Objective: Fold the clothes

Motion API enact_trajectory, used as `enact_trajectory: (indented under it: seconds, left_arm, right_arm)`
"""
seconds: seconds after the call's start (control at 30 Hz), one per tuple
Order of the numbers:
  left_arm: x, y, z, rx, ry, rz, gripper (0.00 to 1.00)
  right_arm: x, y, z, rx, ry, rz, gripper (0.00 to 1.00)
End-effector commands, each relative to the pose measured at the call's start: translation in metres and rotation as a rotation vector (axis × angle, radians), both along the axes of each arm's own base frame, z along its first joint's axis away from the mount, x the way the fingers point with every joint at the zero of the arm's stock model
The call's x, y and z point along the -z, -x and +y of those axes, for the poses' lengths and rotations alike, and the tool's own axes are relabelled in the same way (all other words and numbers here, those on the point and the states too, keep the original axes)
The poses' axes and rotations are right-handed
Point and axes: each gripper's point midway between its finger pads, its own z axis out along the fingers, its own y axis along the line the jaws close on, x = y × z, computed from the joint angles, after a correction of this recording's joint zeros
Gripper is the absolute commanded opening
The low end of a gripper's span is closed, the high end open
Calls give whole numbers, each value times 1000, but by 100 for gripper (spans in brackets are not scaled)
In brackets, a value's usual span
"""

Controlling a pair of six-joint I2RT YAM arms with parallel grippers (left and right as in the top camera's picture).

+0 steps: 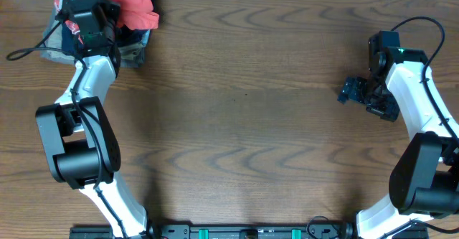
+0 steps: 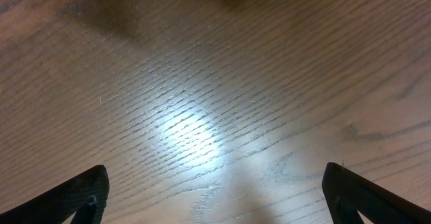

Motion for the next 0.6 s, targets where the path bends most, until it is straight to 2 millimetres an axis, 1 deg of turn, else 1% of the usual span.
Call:
enact_trajectory:
  seconds: [0.0,0.1,0.17,0.23,0.3,0.37,0.47,0.57]
  left_arm:
    - [-8,-2,10,-35,-54,-32,6]
    - [-22,-8,12,-33,-88,-101,6]
    - [-27,-13,15,-37,-94,-137,6]
    - [-28,-17,16,-39,-97,-151,6]
    - [-23,-23,18,-37,-115,-145,6]
    - [-18,-28,22,-35,-174,-125,6]
    - [-10,-37,38,-87,-308,-84,6]
    - [-17,-46,44,-88,-402,-101,6]
  right_arm:
    - [0,0,-2,-7,3,3,99]
    - [0,0,-2,-7,3,3,99]
    - [0,0,-2,-7,3,3,99]
    - [0,0,-2,-7,3,3,99]
    - [0,0,-2,-7,3,3,99]
    - [0,0,-2,-7,3,3,99]
    - [0,0,-2,-7,3,3,99]
    - [0,0,-2,-7,3,3,99]
